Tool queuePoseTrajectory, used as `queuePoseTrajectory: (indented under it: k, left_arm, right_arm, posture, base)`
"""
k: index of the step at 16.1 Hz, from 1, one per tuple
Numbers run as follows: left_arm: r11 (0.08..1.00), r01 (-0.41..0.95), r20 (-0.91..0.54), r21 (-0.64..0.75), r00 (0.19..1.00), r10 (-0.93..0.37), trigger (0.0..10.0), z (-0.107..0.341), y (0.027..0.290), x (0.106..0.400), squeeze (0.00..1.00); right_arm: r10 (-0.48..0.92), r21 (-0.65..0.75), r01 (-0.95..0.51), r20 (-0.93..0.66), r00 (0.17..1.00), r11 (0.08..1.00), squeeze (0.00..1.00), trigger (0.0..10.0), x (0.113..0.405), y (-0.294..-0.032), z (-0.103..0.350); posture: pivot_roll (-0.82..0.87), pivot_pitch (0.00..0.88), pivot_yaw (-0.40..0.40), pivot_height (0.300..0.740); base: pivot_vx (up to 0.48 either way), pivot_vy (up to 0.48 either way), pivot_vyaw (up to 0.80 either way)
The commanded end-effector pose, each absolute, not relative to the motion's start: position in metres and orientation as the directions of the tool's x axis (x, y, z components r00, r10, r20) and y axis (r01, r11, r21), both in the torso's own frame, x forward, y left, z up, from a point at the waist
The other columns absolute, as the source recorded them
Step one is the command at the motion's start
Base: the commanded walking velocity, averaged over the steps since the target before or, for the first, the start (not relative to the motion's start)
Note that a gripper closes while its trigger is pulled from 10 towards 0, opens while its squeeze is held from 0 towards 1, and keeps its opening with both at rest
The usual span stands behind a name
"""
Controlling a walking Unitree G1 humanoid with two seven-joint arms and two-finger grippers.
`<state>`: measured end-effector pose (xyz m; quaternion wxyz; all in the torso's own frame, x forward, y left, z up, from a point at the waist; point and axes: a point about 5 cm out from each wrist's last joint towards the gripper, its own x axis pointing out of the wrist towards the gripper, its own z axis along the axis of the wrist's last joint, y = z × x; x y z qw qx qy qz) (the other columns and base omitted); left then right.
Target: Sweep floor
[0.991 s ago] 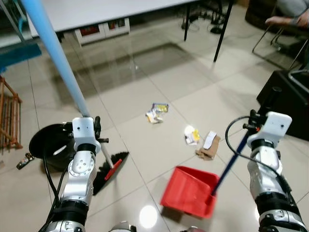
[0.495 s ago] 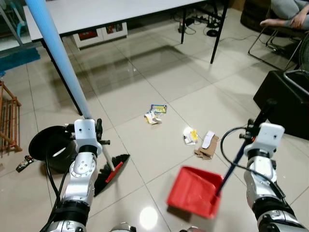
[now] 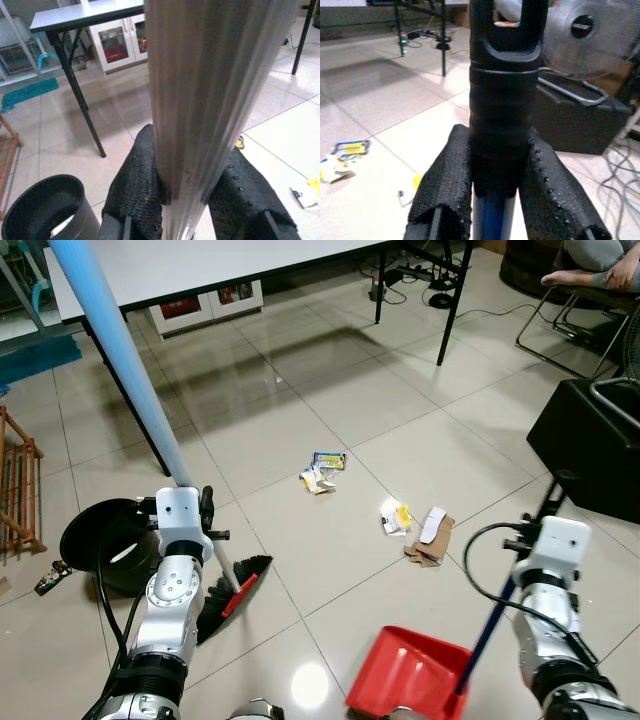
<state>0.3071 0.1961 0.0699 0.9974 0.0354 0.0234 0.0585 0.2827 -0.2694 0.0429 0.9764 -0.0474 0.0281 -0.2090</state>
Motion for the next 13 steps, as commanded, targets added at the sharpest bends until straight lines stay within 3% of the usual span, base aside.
queuePoseTrajectory:
  k: [1,7,13]
  left_arm:
    - [0.991,-0.117,-0.080,0.065,0.989,0.122,10.0,0.0622,0.1963,0.3047,0.00]
    - [0.990,-0.115,-0.078,0.079,0.990,0.122,10.0,0.0632,0.1964,0.3065,0.00]
    - [0.991,-0.113,-0.080,0.078,0.990,0.119,10.0,0.0623,0.1959,0.3066,0.00]
  right_arm:
    - [-0.430,-0.110,0.428,0.000,0.903,0.897,0.00,10.0,0.2815,-0.2756,0.0475]
    - [-0.448,-0.114,0.447,0.018,0.894,0.887,0.00,10.0,0.2806,-0.2797,0.0500]
    - [-0.439,-0.110,0.437,0.004,0.898,0.893,0.00,10.0,0.2808,-0.2772,0.0478]
  posture:
    - [-0.02,0.076,0.046,0.740]
    - [-0.02,0.072,0.048,0.740]
    - [-0.02,0.071,0.048,0.740]
  base:
    - [0.000,0.000,0.00]
    - [0.311,0.000,0.00]
    - [0.480,0.000,0.00]
